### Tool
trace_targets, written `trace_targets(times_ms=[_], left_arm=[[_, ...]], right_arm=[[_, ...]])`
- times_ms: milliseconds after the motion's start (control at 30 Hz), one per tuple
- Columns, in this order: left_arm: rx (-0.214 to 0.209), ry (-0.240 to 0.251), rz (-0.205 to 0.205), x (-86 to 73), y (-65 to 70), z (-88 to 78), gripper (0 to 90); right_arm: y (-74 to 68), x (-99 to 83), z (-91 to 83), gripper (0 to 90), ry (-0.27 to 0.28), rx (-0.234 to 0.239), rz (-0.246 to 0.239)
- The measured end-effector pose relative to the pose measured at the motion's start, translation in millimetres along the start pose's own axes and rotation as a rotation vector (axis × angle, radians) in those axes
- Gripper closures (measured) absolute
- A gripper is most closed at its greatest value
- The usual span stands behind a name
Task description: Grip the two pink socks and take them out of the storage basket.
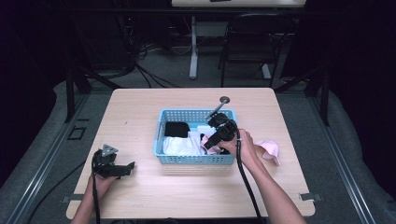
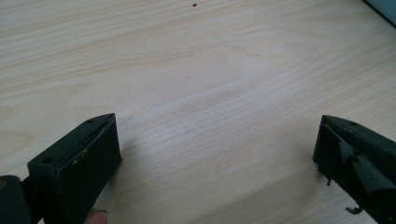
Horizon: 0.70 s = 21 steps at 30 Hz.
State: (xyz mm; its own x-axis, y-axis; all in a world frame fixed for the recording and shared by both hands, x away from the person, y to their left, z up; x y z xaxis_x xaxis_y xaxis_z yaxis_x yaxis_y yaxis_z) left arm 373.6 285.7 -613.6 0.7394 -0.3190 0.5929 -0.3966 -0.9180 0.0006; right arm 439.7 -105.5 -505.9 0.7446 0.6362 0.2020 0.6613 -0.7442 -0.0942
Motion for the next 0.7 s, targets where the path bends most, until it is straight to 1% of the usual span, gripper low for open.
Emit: trace_targets(times_ms=[33,67,100,133,167,200,233,267,300,467,500,533,600,633,667,700], left_arm=[[0.000,0.000,0.000,0.0,0.0,0.1,0.7],[0.000,0.000,0.000,0.0,0.0,0.1,0.7],[0.000,0.000,0.000,0.0,0.0,0.0,0.7],[0.000,0.000,0.000,0.0,0.0,0.0,0.7],[0.000,0.000,0.000,0.0,0.0,0.0,0.7],[0.000,0.000,0.000,0.0,0.0,0.0,0.7],[0.000,0.000,0.000,0.0,0.0,0.0,0.7],[0.000,0.000,0.000,0.0,0.0,0.0,0.7],[0.000,0.000,0.000,0.0,0.0,0.0,0.7],[0.000,0.000,0.000,0.0,0.0,0.0,0.7],[0.000,0.000,0.000,0.0,0.0,0.0,0.7],[0.000,0.000,0.000,0.0,0.0,0.0,0.7],[0.000,0.000,0.000,0.0,0.0,0.0,0.7],[0.000,0.000,0.000,0.0,0.0,0.0,0.7],[0.000,0.000,0.000,0.0,0.0,0.0,0.7],[0.000,0.000,0.000,0.0,0.0,0.0,0.7]], right_arm=[[-0.2,1.4,6.7,17.3,-0.022,-0.014,-0.005],[-0.2,1.4,6.7,17.3,-0.022,-0.014,-0.005],[-0.2,2.7,12.3,19.5,-0.046,-0.031,-0.005],[-0.2,2.7,12.3,19.5,-0.046,-0.031,-0.005],[0.2,4.0,17.3,23.5,-0.046,-0.032,0.002],[0.2,4.0,17.3,23.5,-0.046,-0.032,0.002],[0.2,5.0,20.7,25.6,-0.062,-0.043,0.003],[0.2,5.0,20.7,25.6,-0.062,-0.043,0.003],[0.0,5.5,24.5,27.0,-0.078,-0.056,0.005],[1.2,5.6,31.6,27.6,-0.094,-0.060,0.013],[2.3,5.3,32.4,28.3,-0.109,-0.068,0.010],[2.6,5.1,33.6,29.4,-0.113,-0.065,0.015],[4.0,4.3,36.5,33.3,-0.114,-0.069,0.027],[5.6,3.9,37.3,40.5,-0.122,-0.073,0.026],[5.6,3.9,37.3,40.5,-0.122,-0.073,0.026],[6.3,3.7,37.1,44.8,-0.131,-0.073,0.022]])
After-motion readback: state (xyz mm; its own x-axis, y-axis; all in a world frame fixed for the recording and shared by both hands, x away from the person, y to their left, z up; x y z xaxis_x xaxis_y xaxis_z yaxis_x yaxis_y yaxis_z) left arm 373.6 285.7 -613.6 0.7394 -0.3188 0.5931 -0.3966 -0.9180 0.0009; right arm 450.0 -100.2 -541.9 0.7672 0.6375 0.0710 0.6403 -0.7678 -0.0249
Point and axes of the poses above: each handheld gripper's, and its own axes: z roughly forward along the jaws, x roughly out of its top, y roughly to its right, the point moved 3 cm from there along z, roughly forward along the jaws, and after that the axes turned 9 degrees about -y, right-handed, at the moved point
